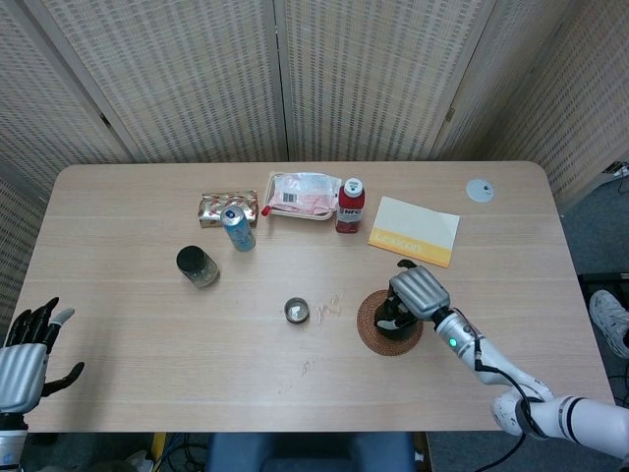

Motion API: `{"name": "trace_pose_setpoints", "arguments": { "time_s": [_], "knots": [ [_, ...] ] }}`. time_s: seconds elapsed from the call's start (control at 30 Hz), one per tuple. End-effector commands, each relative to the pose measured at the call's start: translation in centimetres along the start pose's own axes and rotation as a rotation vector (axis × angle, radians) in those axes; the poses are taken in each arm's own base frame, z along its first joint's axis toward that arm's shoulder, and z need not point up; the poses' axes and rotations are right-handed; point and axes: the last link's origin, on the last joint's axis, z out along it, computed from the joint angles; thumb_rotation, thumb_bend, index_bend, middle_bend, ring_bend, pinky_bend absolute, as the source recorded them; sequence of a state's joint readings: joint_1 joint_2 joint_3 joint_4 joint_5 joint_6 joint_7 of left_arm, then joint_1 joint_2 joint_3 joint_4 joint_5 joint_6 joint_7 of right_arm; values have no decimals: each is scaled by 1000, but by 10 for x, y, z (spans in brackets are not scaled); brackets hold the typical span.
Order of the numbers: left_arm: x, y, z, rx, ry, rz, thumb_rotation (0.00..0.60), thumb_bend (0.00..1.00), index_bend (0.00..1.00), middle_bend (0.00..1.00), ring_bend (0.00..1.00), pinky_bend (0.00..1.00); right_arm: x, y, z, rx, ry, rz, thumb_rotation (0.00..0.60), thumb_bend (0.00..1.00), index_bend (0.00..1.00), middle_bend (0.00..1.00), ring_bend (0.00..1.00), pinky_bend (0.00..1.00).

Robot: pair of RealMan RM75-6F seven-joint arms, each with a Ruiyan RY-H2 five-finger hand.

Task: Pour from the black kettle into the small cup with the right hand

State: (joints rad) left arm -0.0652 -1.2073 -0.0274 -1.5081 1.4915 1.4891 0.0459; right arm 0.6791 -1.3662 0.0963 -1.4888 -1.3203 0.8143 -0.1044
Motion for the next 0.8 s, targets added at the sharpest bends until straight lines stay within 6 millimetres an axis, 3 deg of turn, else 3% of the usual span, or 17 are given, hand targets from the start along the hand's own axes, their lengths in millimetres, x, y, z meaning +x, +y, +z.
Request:
{"name": "trace_pose_setpoints", "arguments": {
  "time_s": [0.03, 0.23, 0.47, 0.67, 0.8],
  "knots": [
    [0, 0, 0, -1, -1, 0, 600, 239, 145, 10, 71, 16, 5, 0, -1, -4, 13, 15, 375, 0, 1000, 1000, 938, 207],
    [0, 1, 1, -7, 3, 2, 600, 239, 145, 10, 71, 16, 13, -3, -5, 8, 43, 12, 374, 24, 1000, 1000, 946, 250],
    [0, 1, 0, -8, 6, 0, 600, 239, 146, 10, 71, 16, 14, -7, -8, 22, 58, 4, 372, 326, 1000, 1000, 949, 308],
    [0, 1, 0, -9, 7, -2, 600, 239, 152, 10, 71, 16, 15, -8, -8, 20, 61, -16, 372, 404, 1000, 1000, 949, 345],
    [0, 1, 0, -10, 9, -2, 600, 239, 152, 10, 71, 16, 17, -8, -7, 19, 58, -26, 372, 437, 1000, 1000, 950, 421]
  ]
}}
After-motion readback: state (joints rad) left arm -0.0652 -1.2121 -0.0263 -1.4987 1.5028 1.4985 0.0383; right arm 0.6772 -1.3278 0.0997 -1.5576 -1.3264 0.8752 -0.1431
